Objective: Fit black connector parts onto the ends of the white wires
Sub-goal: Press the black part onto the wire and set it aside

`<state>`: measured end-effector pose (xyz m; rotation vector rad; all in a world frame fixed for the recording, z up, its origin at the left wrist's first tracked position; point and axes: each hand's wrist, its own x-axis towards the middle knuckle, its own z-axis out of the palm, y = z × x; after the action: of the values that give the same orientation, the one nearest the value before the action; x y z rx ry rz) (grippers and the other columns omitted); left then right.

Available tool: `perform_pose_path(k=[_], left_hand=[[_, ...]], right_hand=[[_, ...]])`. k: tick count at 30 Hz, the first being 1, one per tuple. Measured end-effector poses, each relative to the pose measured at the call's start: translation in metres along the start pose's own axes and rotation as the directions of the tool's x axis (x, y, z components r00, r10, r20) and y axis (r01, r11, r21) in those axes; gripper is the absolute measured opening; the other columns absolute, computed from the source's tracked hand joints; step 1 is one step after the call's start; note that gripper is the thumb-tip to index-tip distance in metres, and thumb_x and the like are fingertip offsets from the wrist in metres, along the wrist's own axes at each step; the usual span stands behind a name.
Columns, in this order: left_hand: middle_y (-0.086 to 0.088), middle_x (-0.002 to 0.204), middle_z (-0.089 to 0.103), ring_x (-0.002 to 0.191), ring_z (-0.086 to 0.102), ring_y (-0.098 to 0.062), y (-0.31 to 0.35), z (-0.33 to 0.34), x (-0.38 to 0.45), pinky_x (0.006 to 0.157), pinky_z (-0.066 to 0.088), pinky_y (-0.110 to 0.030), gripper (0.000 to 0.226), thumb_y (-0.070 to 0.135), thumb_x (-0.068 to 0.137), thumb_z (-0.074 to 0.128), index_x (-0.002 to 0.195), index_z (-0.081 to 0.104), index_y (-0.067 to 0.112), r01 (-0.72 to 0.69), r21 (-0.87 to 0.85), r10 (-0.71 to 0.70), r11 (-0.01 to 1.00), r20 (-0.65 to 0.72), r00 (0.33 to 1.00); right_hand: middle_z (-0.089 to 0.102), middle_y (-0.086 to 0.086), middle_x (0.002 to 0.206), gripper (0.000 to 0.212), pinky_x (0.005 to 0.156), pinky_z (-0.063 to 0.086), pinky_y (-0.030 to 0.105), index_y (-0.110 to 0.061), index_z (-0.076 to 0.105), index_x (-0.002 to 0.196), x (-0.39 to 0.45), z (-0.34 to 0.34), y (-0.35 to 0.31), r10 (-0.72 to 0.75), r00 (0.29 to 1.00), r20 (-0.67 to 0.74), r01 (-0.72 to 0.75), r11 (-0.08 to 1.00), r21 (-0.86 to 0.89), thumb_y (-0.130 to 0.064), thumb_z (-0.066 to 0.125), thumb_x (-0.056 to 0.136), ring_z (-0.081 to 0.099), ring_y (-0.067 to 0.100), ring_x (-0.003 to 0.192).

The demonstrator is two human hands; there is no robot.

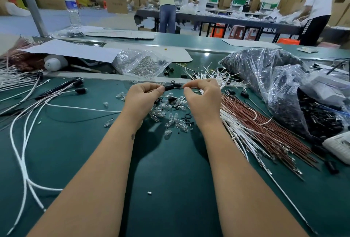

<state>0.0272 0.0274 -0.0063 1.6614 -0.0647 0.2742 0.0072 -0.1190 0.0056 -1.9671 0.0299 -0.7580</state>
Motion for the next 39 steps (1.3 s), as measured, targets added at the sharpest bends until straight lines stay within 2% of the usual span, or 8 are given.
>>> perform_pose_path(k=[4, 11, 16, 25, 31, 34, 36, 39], left_hand=[[0.007, 0.075, 0.067, 0.060, 0.058, 0.012, -0.001, -0.002, 0.000, 0.055, 0.042, -0.001, 0.011, 0.020, 0.087, 0.070, 0.078, 0.069, 0.025, -0.033, 0.006, 0.033, 0.999, 0.022, 0.999], [0.003, 0.070, 0.064, 0.060, 0.055, -0.001, -0.003, -0.004, 0.000, 0.061, 0.046, -0.009, 0.010, 0.021, 0.085, 0.072, 0.076, 0.071, 0.024, -0.060, 0.069, 0.053, 0.996, 0.105, 0.993], [0.003, 0.068, 0.063, 0.054, 0.052, 0.003, -0.003, -0.002, 0.001, 0.055, 0.044, -0.010, 0.013, 0.020, 0.088, 0.068, 0.076, 0.068, 0.025, -0.091, 0.088, 0.088, 0.992, 0.037, 0.995], [-0.004, 0.070, 0.058, 0.065, 0.049, -0.014, 0.001, 0.003, -0.003, 0.062, 0.043, -0.023, 0.011, 0.020, 0.088, 0.068, 0.088, 0.067, 0.009, -0.148, 0.166, 0.136, 0.975, 0.083, 0.987], [-0.006, 0.077, 0.068, 0.068, 0.059, -0.010, 0.002, 0.004, -0.003, 0.069, 0.050, -0.025, 0.009, 0.013, 0.088, 0.068, 0.094, 0.069, 0.007, -0.208, 0.214, 0.198, 0.954, 0.069, 0.978], [0.002, 0.072, 0.065, 0.062, 0.057, 0.001, 0.000, 0.005, -0.002, 0.064, 0.046, -0.019, 0.009, 0.012, 0.088, 0.067, 0.094, 0.069, 0.006, -0.245, 0.265, 0.232, 0.932, 0.083, 0.969], [0.001, 0.076, 0.066, 0.067, 0.059, -0.002, -0.001, 0.004, -0.002, 0.069, 0.048, -0.025, 0.007, 0.013, 0.089, 0.067, 0.093, 0.070, 0.009, -0.288, 0.318, 0.269, 0.903, 0.104, 0.957], [0.002, 0.092, 0.068, 0.091, 0.059, -0.018, -0.002, 0.003, -0.001, 0.089, 0.031, -0.033, 0.007, 0.021, 0.091, 0.062, 0.094, 0.069, 0.018, -0.340, 0.655, 0.405, 0.675, 0.057, 0.913]], right_hand=[[0.053, -0.001, 0.090, 0.009, 0.092, 0.044, 0.040, -0.017, 0.073, 0.081, -0.001, 0.000, 0.000, -0.042, 0.999, 0.029, 0.044, 0.997, -0.070, -0.010, 0.067, 0.081, 0.055, 0.022, 0.095], [0.041, -0.017, 0.082, 0.011, 0.093, 0.039, 0.039, -0.020, 0.073, 0.083, 0.000, 0.003, 0.003, -0.136, 0.982, 0.133, 0.157, 0.974, -0.161, -0.011, 0.066, 0.084, 0.047, 0.014, 0.094], [0.054, -0.001, 0.093, 0.030, 0.088, 0.045, 0.040, -0.010, 0.073, 0.103, 0.001, 0.006, 0.005, -0.199, 0.969, 0.146, 0.216, 0.970, -0.113, 0.008, 0.052, 0.089, 0.051, 0.019, 0.096], [0.060, -0.004, 0.091, 0.033, 0.070, 0.038, 0.002, -0.009, 0.065, 0.117, 0.000, 0.007, 0.007, -0.192, 0.975, 0.114, 0.197, 0.980, -0.038, 0.005, 0.056, 0.089, 0.055, 0.009, 0.082], [0.067, 0.008, 0.099, 0.028, 0.077, 0.047, 0.019, -0.009, 0.066, 0.113, -0.001, 0.009, 0.005, -0.211, 0.965, 0.157, 0.219, 0.975, -0.036, 0.002, 0.058, 0.089, 0.059, 0.014, 0.085], [0.061, 0.009, 0.104, 0.026, 0.078, 0.044, 0.015, -0.005, 0.067, 0.111, -0.003, 0.010, 0.003, -0.247, 0.947, 0.207, 0.265, 0.962, -0.064, -0.001, 0.064, 0.086, 0.054, 0.013, 0.085], [0.059, 0.010, 0.106, 0.022, 0.086, 0.047, 0.026, -0.003, 0.066, 0.110, -0.004, 0.011, 0.004, -0.258, 0.931, 0.256, 0.298, 0.946, -0.128, -0.002, 0.063, 0.088, 0.056, 0.018, 0.092], [0.058, 0.006, 0.108, 0.018, 0.086, 0.044, 0.033, -0.007, 0.062, 0.111, -0.003, 0.010, 0.006, -0.281, 0.921, 0.268, 0.360, 0.877, -0.319, -0.010, 0.055, 0.094, 0.055, 0.020, 0.093]])
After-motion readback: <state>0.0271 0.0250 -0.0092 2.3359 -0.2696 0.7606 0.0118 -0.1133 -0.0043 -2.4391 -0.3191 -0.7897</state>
